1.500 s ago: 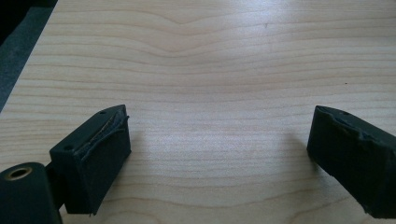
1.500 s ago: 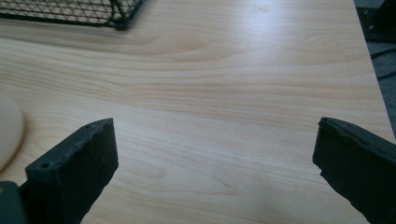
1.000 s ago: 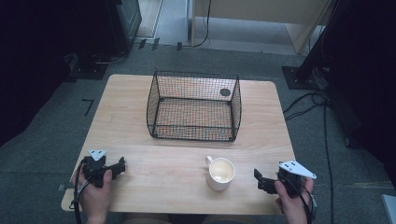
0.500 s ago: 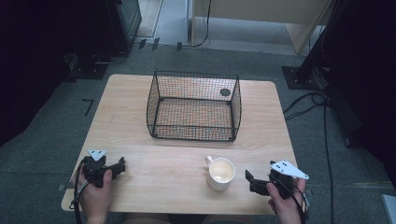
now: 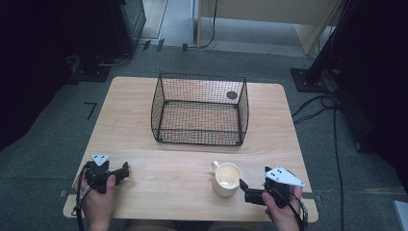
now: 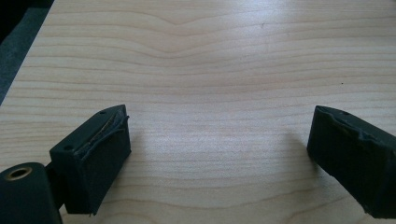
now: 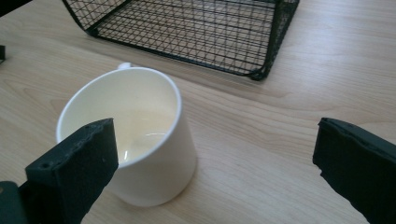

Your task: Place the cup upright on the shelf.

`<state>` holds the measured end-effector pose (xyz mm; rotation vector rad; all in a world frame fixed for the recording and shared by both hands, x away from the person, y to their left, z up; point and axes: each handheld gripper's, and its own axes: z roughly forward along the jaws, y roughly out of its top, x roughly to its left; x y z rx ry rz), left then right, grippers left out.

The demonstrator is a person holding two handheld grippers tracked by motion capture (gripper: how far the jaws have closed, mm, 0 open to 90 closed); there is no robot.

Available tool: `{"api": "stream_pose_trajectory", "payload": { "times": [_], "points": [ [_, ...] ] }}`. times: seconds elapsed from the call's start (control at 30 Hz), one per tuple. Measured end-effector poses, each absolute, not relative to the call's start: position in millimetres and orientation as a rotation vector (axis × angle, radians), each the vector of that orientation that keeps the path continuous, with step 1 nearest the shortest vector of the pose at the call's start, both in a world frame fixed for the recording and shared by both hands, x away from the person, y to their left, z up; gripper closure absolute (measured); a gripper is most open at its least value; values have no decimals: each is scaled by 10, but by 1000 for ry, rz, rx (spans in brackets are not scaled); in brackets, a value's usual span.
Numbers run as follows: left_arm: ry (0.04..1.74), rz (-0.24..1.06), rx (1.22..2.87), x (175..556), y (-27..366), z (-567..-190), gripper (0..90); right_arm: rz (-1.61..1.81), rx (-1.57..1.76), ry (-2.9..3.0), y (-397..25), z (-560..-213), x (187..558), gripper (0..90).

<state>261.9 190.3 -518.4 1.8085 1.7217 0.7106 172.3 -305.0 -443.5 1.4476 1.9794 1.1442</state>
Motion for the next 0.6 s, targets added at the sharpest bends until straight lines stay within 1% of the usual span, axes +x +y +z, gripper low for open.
{"api": "stream_pose_trajectory", "payload": {
  "times": [0.3,0.6],
  "points": [
    [1722,711,1808,2619,1902,-5184,64,1171,1422,2017,-2913,-4438,1710,0],
    [1721,711,1808,2619,1903,-5185,64,1210,1375,2073,-2738,-4517,1723,0]
  ]
}}
